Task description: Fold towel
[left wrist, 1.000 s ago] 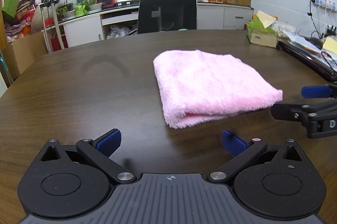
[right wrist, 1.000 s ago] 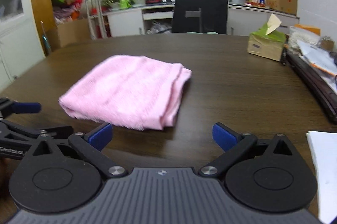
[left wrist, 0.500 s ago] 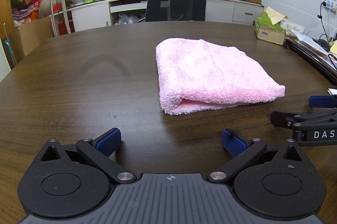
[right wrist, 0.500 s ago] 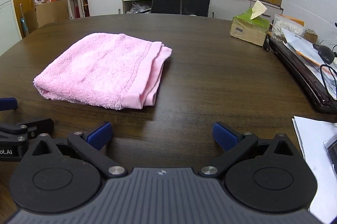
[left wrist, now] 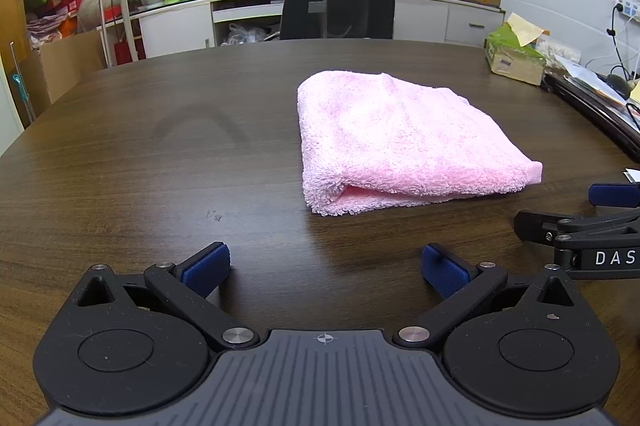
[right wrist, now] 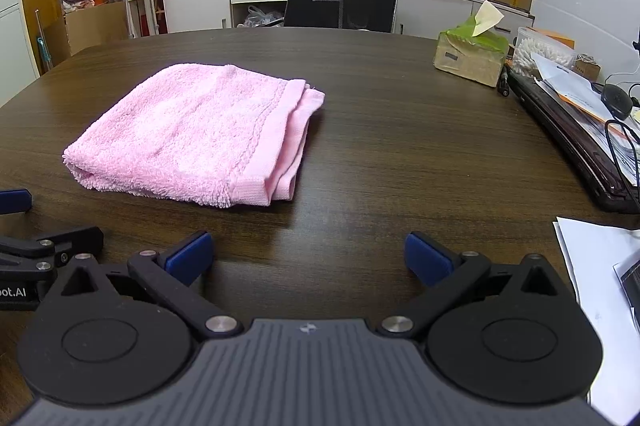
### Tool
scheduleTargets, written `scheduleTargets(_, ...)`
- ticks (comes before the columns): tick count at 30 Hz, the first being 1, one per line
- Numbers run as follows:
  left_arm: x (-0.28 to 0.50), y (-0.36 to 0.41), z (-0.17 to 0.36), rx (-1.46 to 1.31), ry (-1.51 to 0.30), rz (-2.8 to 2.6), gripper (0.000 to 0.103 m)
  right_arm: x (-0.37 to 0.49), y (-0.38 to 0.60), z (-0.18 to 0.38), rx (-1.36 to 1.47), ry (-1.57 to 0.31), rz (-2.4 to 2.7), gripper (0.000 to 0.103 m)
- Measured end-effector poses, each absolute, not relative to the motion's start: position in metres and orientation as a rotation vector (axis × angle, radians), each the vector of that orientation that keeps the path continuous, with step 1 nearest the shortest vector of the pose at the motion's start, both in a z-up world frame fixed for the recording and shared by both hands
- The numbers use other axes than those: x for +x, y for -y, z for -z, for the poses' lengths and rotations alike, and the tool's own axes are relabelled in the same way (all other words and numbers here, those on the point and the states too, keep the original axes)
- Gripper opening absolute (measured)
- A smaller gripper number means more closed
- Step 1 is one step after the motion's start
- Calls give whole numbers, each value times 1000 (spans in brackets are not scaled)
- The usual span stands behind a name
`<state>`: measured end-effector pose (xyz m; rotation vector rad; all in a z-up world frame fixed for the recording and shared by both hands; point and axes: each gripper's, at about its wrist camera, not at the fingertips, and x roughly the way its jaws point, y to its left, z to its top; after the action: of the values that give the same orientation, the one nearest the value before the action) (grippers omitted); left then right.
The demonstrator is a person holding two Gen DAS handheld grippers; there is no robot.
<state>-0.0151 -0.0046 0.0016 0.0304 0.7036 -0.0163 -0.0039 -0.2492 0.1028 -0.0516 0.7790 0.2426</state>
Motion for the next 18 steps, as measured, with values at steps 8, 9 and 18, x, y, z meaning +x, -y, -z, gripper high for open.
scheduleTargets(8,-15,1,-3,8,-704,-52,103,-8,247,-104,-54,-779,-240,103)
scheduleTargets(9,-15,1,-3,6,-704,-56,103,-8,246,-105,-54,-779,-240,103)
scheduleTargets(18,-16,0,-4,7,-704,-59,103,-9,246,-106,-55,-780,-239,103)
